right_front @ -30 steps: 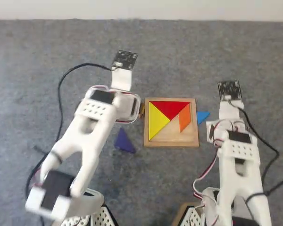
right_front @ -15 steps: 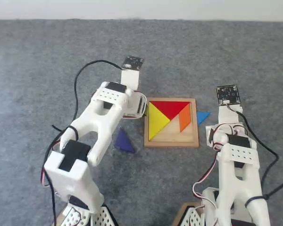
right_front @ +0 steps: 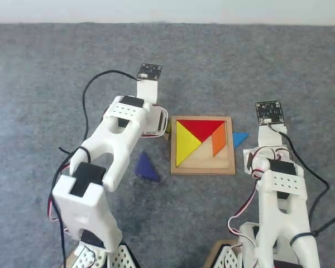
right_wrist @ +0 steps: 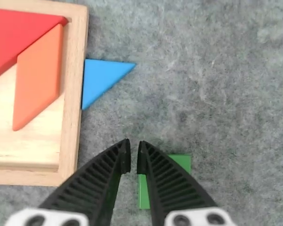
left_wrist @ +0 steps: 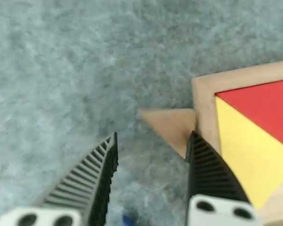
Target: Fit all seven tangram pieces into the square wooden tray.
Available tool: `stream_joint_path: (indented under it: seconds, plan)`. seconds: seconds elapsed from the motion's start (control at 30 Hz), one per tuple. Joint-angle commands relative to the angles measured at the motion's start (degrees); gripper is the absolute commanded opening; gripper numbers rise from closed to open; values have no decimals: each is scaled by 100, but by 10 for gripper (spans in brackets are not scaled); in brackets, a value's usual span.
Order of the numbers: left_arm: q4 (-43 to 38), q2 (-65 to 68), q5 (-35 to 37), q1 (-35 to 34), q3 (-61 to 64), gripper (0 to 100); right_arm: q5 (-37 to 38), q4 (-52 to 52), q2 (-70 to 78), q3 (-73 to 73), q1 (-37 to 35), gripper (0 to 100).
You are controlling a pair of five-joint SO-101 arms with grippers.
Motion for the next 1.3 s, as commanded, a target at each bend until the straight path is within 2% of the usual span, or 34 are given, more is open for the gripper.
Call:
stream_joint_path:
  seconds: [0.0,0.13,0.37,0.6,0.73,0.9,1.03,1.2,1.27]
  plan:
    - [53,255,-79,-44,-602,222,79,-57,-189,-26,-40,45]
    - [396,624,-70,-53,-1156,222,79,-57,-189,-26,-40,44]
    - [448,695,-79,-114,-1209,220,79,-57,-189,-26,-40,44]
    - [598,870,-123,79,-1543,145,79,-57,-189,-26,-40,44]
    - [1143,1275,-88,62,-2114,138,79,-57,-189,-26,-48,44]
    - [1530,1609,-141,0,-2624,69,79,-57,-189,-18,-40,44]
    - [1758,1407,-484,-334,-2624,65,79,-57,-189,-18,-48,44]
    - [1987,809,-1073,-1160,-2651,67,79,-57,-189,-18,-66,45]
    - [1925,563,-1134,-1327,-2651,102,79,-57,-189,-18,-66,45]
